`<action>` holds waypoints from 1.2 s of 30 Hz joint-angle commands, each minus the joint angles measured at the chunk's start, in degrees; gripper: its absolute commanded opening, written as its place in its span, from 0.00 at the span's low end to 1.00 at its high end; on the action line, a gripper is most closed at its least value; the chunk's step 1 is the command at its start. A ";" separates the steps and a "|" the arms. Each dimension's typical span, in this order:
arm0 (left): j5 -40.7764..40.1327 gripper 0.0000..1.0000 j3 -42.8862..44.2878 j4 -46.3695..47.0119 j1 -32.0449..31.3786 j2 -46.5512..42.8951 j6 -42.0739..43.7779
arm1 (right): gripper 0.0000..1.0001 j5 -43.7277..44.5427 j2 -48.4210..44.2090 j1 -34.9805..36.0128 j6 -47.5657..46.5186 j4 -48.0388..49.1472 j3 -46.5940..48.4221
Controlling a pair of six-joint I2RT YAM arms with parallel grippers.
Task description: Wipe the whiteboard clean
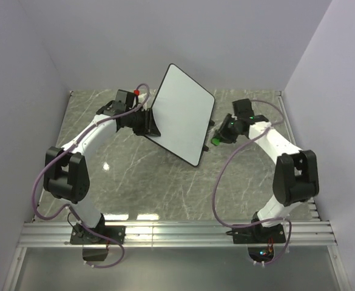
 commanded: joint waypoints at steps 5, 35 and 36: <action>-14.00 0.38 6.83 -5.62 -1.36 1.84 2.68 | 0.00 7.40 -9.21 -5.27 -3.31 -5.01 -2.76; -28.84 0.99 16.34 -12.13 -1.36 -10.00 -5.50 | 0.99 6.71 -22.04 -5.81 -12.19 -7.82 -12.09; -29.55 0.99 15.72 -12.48 -1.36 -11.16 -6.72 | 0.99 6.45 -23.70 -5.98 -12.45 -8.44 -11.12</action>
